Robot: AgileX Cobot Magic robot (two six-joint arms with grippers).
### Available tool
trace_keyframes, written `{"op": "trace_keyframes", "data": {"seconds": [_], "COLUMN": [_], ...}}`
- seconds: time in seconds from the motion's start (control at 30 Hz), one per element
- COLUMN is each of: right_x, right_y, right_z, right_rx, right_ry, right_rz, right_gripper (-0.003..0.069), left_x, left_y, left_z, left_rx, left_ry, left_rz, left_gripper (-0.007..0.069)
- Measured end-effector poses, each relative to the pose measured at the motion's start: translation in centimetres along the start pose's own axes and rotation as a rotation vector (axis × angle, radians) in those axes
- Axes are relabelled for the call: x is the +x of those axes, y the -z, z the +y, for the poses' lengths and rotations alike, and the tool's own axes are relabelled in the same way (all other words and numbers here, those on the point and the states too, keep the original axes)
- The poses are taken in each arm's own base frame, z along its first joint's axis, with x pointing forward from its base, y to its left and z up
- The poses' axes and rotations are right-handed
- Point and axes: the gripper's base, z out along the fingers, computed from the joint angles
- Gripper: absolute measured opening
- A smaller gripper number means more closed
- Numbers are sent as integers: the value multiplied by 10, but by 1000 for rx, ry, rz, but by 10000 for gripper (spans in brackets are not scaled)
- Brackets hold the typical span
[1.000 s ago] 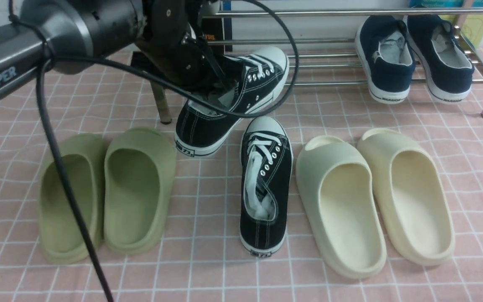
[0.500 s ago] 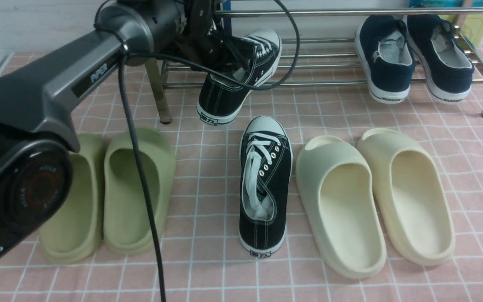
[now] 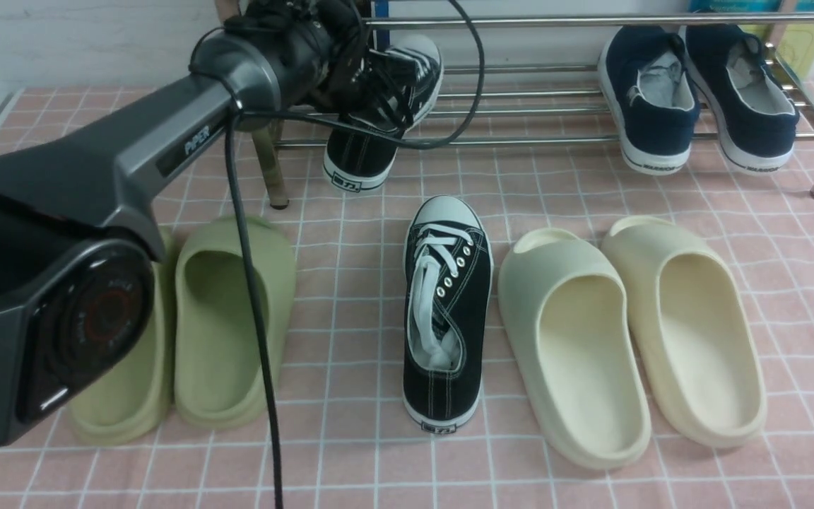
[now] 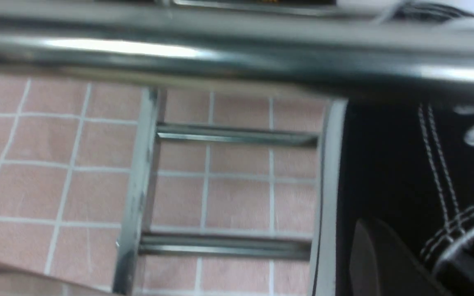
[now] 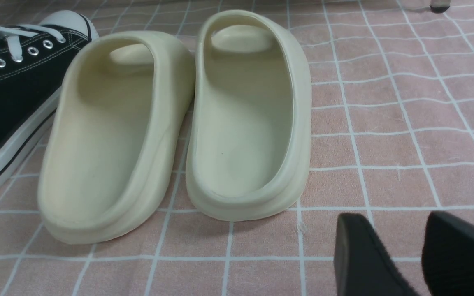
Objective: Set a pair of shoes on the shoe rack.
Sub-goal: Use the left arm to put a shoe into the shoe rack
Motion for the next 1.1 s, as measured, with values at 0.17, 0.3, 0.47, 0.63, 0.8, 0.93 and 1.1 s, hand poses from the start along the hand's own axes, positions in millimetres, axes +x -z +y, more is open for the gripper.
{"op": "trace_keyframes", "data": {"seconds": [0.17, 0.3, 0.47, 0.63, 0.8, 0.93, 1.1], "right_x": [0, 0, 0, 0, 0, 0, 0], "right_y": [0, 0, 0, 0, 0, 0, 0], "right_z": [0, 0, 0, 0, 0, 0, 0], "right_rx": [0, 0, 0, 0, 0, 0, 0], "right_ry": [0, 0, 0, 0, 0, 0, 0], "right_rz": [0, 0, 0, 0, 0, 0, 0], "right_gripper": [239, 239, 239, 239, 239, 239, 240], "left_x": [-4, -3, 8, 10, 15, 17, 13], "left_y": [-1, -5, -18, -20, -20, -17, -8], "left_z": [2, 3, 3, 3, 3, 1, 0], "left_rx": [-17, -29, -38, -33, -29, 3, 43], "left_ry": [31, 37, 20, 37, 94, 80, 30], "left_rz": [-53, -71, -54, -43, 24, 82, 125], "left_gripper": [20, 22, 26, 48, 173, 332, 409]}}
